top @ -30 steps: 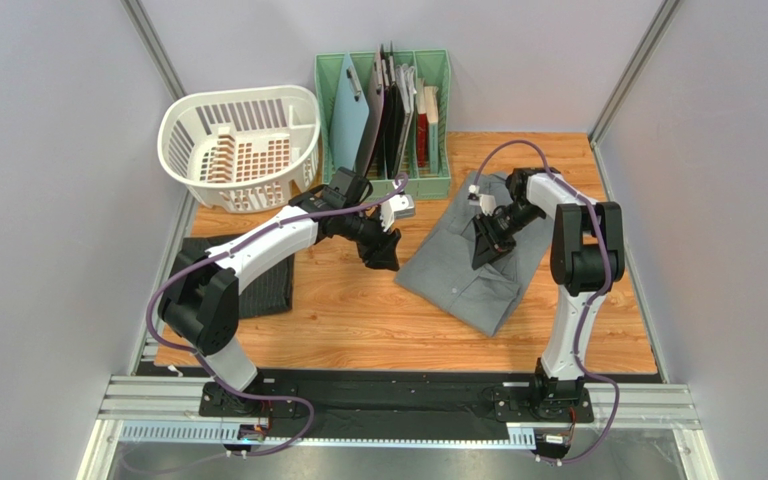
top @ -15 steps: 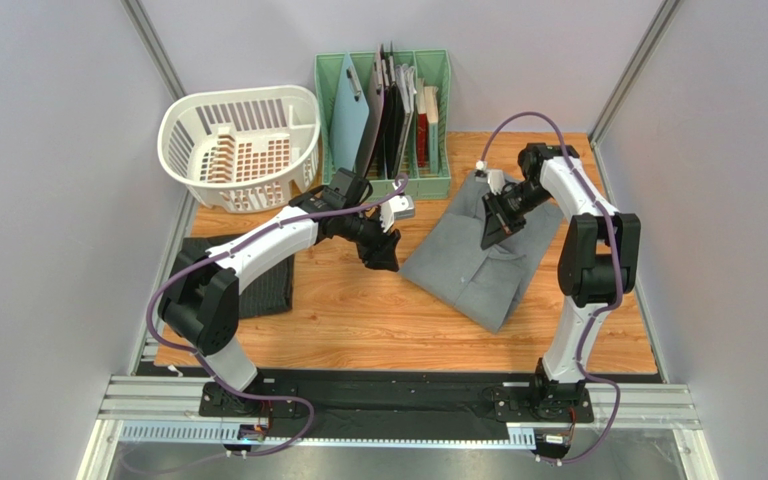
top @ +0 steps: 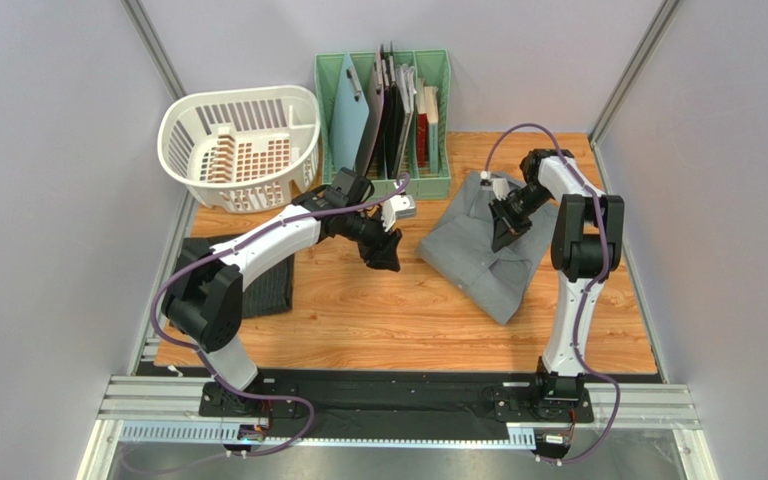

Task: Fold and stack the long sleeve shirts
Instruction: Fold the shirt

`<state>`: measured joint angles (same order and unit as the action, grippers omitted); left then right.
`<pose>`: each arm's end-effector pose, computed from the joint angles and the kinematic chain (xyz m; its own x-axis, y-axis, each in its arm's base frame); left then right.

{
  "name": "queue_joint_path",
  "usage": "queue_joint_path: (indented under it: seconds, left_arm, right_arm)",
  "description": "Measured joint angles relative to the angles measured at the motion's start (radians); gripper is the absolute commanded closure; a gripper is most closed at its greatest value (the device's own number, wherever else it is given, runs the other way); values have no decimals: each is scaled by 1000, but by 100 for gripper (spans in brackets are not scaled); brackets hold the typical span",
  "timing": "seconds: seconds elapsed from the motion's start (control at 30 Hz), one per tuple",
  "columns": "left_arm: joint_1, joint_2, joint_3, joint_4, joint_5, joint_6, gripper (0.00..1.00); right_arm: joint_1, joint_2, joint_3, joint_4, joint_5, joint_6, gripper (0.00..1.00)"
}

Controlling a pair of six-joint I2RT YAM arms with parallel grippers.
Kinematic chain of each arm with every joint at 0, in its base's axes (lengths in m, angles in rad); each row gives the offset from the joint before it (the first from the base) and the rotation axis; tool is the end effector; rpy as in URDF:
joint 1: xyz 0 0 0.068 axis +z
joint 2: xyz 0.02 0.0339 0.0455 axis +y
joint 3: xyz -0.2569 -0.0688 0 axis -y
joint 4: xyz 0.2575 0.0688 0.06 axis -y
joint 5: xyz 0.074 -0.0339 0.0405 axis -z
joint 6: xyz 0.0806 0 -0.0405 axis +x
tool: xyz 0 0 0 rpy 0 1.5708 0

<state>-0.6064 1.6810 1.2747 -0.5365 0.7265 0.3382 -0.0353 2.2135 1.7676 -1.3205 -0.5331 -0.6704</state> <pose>0.2878 -0.2648 0.2136 -0.3795 0.5651 -0.7326 0.9250 0.2166 -0.3121 0.4055 0.0267 0.1215 -0.8484 -0.5055 -0.1574 -0.5079 0.6932 0.5114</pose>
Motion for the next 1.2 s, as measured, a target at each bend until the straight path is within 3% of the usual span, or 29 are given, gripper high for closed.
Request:
queue_joint_path:
  seconds: [0.23,0.47,0.73,1.0,1.2]
  left_arm:
    - [-19,36,34,14,34,-61,46]
    - [-102,150,211,70,94,-188,46]
    - [-154,359,376,186,159,-437,53]
    - [-88,443,165,233,132,-654,58]
    - [-50,526,167,242,163,-743,59]
  right_arm:
    - [28,-2,-35,39,5,7,100]
    - [81,-16,-100,68,9,16,100]
    - [113,-24,-101,86,10,31,99]
    - [118,-24,-101,92,10,43,94]
    - [124,-26,-123,121,11,62,94]
